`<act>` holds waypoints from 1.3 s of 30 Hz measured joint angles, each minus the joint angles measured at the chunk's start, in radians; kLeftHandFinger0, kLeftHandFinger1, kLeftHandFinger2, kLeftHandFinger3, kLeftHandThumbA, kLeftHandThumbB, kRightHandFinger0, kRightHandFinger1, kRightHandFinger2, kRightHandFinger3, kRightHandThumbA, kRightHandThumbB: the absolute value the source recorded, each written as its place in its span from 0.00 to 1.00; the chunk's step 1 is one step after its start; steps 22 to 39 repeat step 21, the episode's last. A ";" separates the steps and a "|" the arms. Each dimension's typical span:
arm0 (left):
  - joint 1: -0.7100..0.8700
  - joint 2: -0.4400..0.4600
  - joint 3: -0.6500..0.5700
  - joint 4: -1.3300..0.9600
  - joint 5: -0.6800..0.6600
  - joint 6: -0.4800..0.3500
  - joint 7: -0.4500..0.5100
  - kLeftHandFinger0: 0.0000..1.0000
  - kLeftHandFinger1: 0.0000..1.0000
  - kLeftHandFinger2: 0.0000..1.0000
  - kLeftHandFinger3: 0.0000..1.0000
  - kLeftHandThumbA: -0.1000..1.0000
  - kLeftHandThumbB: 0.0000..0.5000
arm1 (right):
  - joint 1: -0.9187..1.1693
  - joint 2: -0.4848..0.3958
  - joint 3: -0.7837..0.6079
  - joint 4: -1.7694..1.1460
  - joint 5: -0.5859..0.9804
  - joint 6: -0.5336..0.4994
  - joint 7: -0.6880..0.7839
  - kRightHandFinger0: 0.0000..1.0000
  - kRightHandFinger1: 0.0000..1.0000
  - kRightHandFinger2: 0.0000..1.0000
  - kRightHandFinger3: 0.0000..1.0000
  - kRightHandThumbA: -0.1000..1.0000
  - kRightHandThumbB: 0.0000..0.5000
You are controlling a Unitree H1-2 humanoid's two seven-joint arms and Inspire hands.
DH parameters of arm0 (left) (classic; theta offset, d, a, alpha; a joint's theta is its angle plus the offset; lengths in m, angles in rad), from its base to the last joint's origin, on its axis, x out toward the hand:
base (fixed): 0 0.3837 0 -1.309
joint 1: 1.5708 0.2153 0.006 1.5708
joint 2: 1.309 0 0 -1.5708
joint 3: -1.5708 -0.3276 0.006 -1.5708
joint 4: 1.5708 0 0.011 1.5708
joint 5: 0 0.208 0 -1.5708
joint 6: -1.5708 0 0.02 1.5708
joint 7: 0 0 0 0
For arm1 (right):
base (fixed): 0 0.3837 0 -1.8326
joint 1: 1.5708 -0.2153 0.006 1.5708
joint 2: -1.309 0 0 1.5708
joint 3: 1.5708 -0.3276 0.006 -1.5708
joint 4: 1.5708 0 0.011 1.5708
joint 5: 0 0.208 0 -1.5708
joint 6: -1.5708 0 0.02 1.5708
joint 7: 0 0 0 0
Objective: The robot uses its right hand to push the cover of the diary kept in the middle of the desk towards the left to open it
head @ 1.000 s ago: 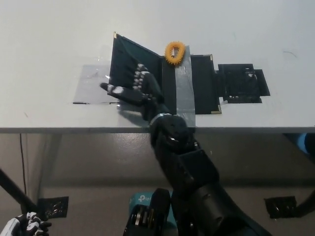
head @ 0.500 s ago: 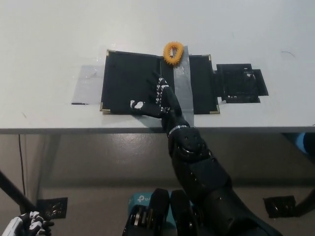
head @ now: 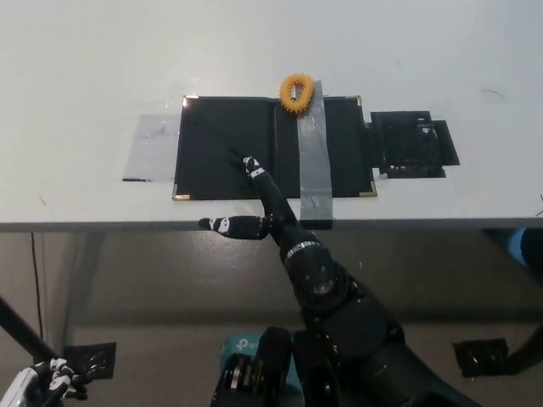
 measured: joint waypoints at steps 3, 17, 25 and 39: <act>0.002 0.000 0.002 0.007 0.000 -0.003 0.000 0.50 0.58 0.32 0.38 0.57 1.00 | 0.029 -0.016 -0.026 -0.097 0.009 0.046 0.042 1.00 1.00 0.96 1.00 1.00 0.44; 0.021 -0.002 0.004 0.011 -0.001 -0.002 0.000 0.56 0.62 0.34 0.40 0.57 1.00 | 0.107 -0.111 -0.222 -0.639 0.134 0.311 0.136 0.95 0.98 0.97 1.00 1.00 0.35; 0.027 -0.002 0.005 0.012 -0.001 -0.002 0.000 0.52 0.60 0.33 0.43 0.56 1.00 | 0.113 -0.138 -0.265 -0.770 0.195 0.375 0.133 0.98 1.00 1.00 1.00 1.00 0.42; 0.027 -0.002 0.005 0.012 -0.001 -0.002 0.000 0.52 0.60 0.33 0.43 0.56 1.00 | 0.113 -0.138 -0.265 -0.770 0.195 0.375 0.133 0.98 1.00 1.00 1.00 1.00 0.42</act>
